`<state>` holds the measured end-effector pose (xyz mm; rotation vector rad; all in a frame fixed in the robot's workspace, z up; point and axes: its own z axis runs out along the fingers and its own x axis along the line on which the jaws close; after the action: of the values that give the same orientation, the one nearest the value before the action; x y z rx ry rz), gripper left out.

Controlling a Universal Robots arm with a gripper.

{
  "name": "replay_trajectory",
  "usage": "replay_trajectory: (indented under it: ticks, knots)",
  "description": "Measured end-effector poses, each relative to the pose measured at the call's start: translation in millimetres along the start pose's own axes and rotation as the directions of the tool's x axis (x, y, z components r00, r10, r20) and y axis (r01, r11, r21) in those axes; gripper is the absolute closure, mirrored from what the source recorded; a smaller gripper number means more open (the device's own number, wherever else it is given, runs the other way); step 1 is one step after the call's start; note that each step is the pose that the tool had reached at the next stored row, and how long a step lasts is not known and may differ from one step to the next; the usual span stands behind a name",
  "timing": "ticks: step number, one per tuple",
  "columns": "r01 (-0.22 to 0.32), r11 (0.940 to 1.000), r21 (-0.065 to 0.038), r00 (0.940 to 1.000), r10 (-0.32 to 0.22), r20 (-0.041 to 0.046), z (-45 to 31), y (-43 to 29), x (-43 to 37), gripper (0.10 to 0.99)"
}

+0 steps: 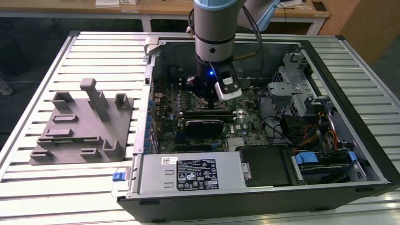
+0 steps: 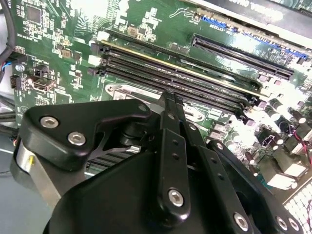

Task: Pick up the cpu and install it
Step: 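Install the second cpu locking lever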

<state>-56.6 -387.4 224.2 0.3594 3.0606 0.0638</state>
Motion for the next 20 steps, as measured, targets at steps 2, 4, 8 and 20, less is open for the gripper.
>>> replay_trajectory:
  ticks: [2, 4, 8, 20]
  knots:
    - [0.0, 1.0, -0.002, 1.0, 0.0, -0.0006, 0.5, -1.3, 1.5, 0.98]
    - [0.005, 1.0, -0.004, 1.0, -0.005, -0.0012, 1.4, -3.2, 3.4, 0.98]
    - [0.044, 0.999, -0.007, 0.999, -0.044, -0.0031, 3.3, -4.6, 5.7, 0.98]
    - [0.099, 0.9935, -0.057, 0.9949, -0.1, -0.0123, 9.9, -12.1, 10.5, 0.98]
